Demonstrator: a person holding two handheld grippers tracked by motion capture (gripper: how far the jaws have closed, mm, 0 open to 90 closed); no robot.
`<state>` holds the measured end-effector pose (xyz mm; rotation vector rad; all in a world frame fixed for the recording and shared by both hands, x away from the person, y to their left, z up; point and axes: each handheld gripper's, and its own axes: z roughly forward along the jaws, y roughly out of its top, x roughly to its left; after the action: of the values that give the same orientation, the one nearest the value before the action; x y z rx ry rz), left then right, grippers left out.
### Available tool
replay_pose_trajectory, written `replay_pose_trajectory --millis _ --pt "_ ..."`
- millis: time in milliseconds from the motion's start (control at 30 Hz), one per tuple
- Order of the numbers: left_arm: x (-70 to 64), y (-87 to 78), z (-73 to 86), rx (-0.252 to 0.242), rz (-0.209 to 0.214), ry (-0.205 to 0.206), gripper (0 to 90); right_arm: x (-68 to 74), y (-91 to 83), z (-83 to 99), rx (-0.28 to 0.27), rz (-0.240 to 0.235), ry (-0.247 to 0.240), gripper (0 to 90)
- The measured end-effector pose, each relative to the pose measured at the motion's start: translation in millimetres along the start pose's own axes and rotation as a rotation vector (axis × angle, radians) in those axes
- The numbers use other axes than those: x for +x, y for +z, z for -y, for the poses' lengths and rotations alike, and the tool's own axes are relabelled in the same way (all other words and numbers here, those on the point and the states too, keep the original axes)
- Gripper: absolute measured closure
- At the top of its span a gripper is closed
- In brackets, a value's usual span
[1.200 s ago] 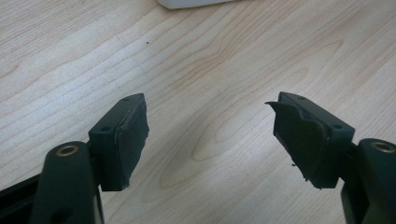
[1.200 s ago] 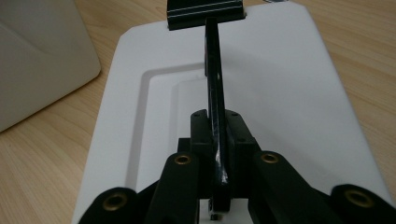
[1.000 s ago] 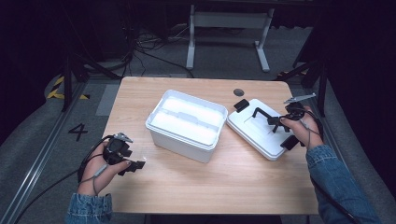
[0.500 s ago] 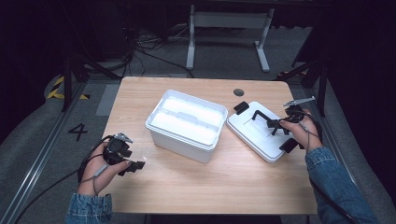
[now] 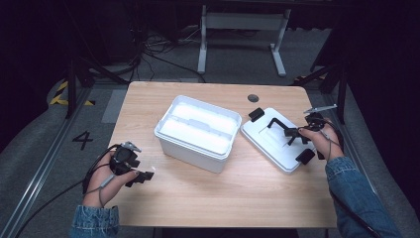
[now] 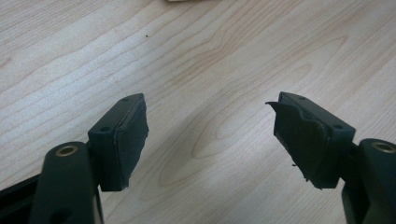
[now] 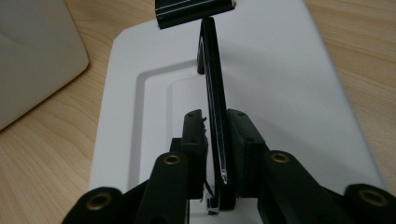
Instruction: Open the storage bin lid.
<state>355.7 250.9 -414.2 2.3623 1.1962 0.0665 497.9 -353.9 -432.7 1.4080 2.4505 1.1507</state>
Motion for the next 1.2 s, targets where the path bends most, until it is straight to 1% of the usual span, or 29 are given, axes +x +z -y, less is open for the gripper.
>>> replay_pose_trajectory --millis 100,133,167,200,233,267,300,333,367,400,467,500,533,633,733,767,800,833,867,933,1000,1033,1067,1100,1133,1167,1200 --pt "0.1 0.3 0.0 -0.002 0.002 0.003 26.9 -0.3 -1.5 -1.0 -0.006 0.012 -0.005 73.2" --pt "0.2 0.2 -0.1 -0.001 0.002 0.001 26.9 -0.8 -3.0 -1.7 -0.017 0.024 -0.006 67.1" --pt "0.5 0.3 -0.4 -0.005 0.000 0.003 26.9 -0.8 -3.7 -2.0 -0.026 0.034 -0.012 63.7" --pt "0.5 0.3 -0.4 -0.005 0.000 0.003 26.9 -0.8 -3.7 -2.0 -0.026 0.034 -0.012 63.7" --pt "0.7 0.7 -1.1 -0.005 0.004 0.002 26.9 -0.8 -6.6 -2.8 -0.046 0.059 -0.021 57.9" --pt "0.7 0.7 -1.1 -0.005 0.004 0.002 26.8 -0.8 -6.6 -2.8 -0.046 0.059 -0.021 57.9" --pt "0.3 1.4 -1.7 -0.004 0.004 0.002 26.8 0.4 -9.7 -3.5 -0.059 0.062 -0.028 54.8" --pt "0.1 1.8 -2.1 0.000 0.001 0.006 26.8 1.3 -11.1 -3.8 -0.066 0.063 -0.033 53.7" --pt "0.1 1.8 -2.1 0.000 0.001 0.006 26.8 1.3 -11.1 -3.8 -0.066 0.063 -0.033 53.7" --pt "-0.3 2.1 -2.0 0.002 0.007 0.003 26.8 3.3 -13.6 -4.4 -0.073 0.065 -0.041 52.9" --pt "0.5 2.5 -2.2 0.000 0.004 0.005 26.8 9.5 -21.7 -6.3 -0.080 0.070 -0.067 51.9" --pt "0.5 2.5 -2.2 0.000 0.004 0.005 26.8 9.5 -21.7 -6.3 -0.080 0.070 -0.067 51.9" --pt "0.5 2.6 -2.2 0.000 0.004 0.004 26.8 15.4 -28.6 -8.0 -0.088 0.075 -0.089 51.1" --pt "-0.2 2.4 -2.2 0.003 0.007 0.003 26.8 25.5 -39.9 -9.1 -0.098 0.065 -0.118 50.6" --pt "-1.8 1.3 -1.2 0.002 0.002 0.012 26.8 36.9 -51.8 -8.1 -0.110 0.056 -0.142 50.3" --pt "-1.8 1.3 -1.2 0.002 0.002 0.012 26.8 36.9 -51.8 -8.1 -0.110 0.056 -0.142 50.3" --pt "-2.2 0.8 -0.9 0.001 0.004 0.012 26.8 44.0 -59.0 -6.3 -0.115 0.045 -0.158 50.3" --pt "-3.2 -0.2 -0.6 0.007 0.005 0.005 26.8 44.0 -59.0 -6.3 -0.115 0.045 -0.158 50.3" --pt "-3.9 -0.6 -0.9 -0.001 0.004 0.010 26.8 52.2 -66.8 -3.6 -0.120 0.039 -0.172 50.2" --pt "-6.1 -3.0 -1.7 -0.011 0.009 0.016 26.8 58.2 -72.4 -0.9 -0.124 0.029 -0.185 50.2" --pt "-7.4 -3.5 -1.4 -0.008 0.009 0.024 26.8 65.2 -77.5 2.6 -0.127 0.016 -0.199 50.2" --pt "-7.4 -3.5 -1.4 -0.008 0.009 0.024 26.8 65.2 -77.5 2.6 -0.127 0.016 -0.199 50.2" --pt "-7.7 -3.6 -1.2 -0.005 0.014 0.025 26.7 72.0 -81.2 6.4 -0.121 0.010 -0.217 50.2" --pt "-7.4 -3.7 -1.1 -0.004 0.013 0.027 26.7 72.0 -81.2 6.4 -0.121 0.010 -0.217 50.2" --pt "-7.9 -3.8 -1.0 -0.002 0.011 0.020 26.7 75.5 -82.1 8.5 -0.117 0.005 -0.221 50.2" --pt "-8.0 -3.5 -1.2 -0.005 0.011 0.018 26.7 80.8 -82.5 12.0 -0.112 -0.011 -0.223 50.2" --pt "-7.9 -3.3 -1.8 -0.006 0.011 0.021 26.7 84.3 -82.1 14.5 -0.108 -0.015 -0.233 50.2"
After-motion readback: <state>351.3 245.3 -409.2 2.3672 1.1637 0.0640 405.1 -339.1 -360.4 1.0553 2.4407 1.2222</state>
